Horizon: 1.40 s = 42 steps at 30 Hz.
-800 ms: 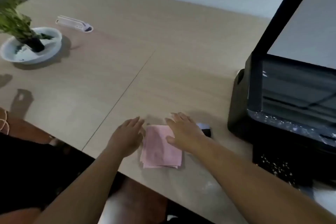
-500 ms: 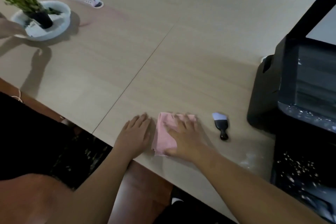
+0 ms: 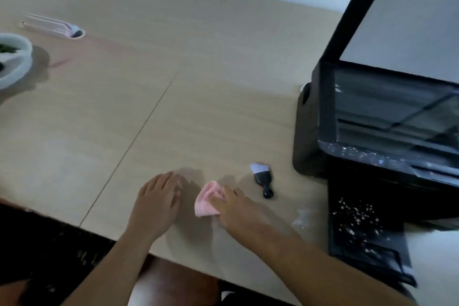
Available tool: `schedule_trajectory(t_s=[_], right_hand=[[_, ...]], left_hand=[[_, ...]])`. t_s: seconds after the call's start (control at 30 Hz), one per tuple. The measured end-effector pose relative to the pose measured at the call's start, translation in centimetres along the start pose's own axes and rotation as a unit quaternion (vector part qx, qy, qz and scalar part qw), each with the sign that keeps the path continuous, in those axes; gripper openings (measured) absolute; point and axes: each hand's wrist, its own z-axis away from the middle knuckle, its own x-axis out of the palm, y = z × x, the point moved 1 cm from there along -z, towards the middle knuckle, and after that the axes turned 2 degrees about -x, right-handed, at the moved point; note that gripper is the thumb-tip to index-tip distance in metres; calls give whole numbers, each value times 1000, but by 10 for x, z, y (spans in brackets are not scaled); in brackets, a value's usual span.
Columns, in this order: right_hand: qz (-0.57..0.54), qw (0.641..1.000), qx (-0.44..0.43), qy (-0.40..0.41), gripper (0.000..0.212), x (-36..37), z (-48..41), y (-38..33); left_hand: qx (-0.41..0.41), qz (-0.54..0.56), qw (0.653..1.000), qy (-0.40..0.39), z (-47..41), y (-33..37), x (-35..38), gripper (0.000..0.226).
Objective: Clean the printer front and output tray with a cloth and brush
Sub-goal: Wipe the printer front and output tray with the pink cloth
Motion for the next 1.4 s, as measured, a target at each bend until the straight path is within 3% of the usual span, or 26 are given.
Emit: schedule_trajectory(t_s=[0.23, 0.37, 0.43, 0.6, 0.8, 0.9, 1.03, 1.23, 1.4], right_hand=[[-118, 974, 154, 117, 60, -64, 79, 44], [-71, 931, 223, 280, 51, -104, 123, 69], [-45, 915, 249, 314, 49, -119, 130, 88], [-35, 923, 288, 252, 41, -130, 112, 125], [-57, 909, 304, 280, 33, -121, 103, 131], [-49, 891, 331, 306, 37, -114, 116, 142], [-76, 864, 357, 348, 37, -109, 110, 138], [-40, 890, 309, 334, 37, -107, 94, 123], [-62, 846, 380, 369, 44, -101, 128, 149]], left_hand=[[182, 74, 979, 64, -82, 118, -53, 54], [265, 115, 954, 83, -123, 204, -78, 45], [304, 120, 942, 84, -137, 243, -87, 42], [334, 122, 932, 69, -158, 307, -90, 38], [343, 133, 930, -12, -177, 341, -70, 41], [361, 66, 929, -46, -188, 343, -56, 47], [386, 15, 921, -42, -201, 339, -49, 51], [392, -2, 919, -31, -213, 342, -45, 55], [397, 0, 918, -5, -214, 341, -40, 54]])
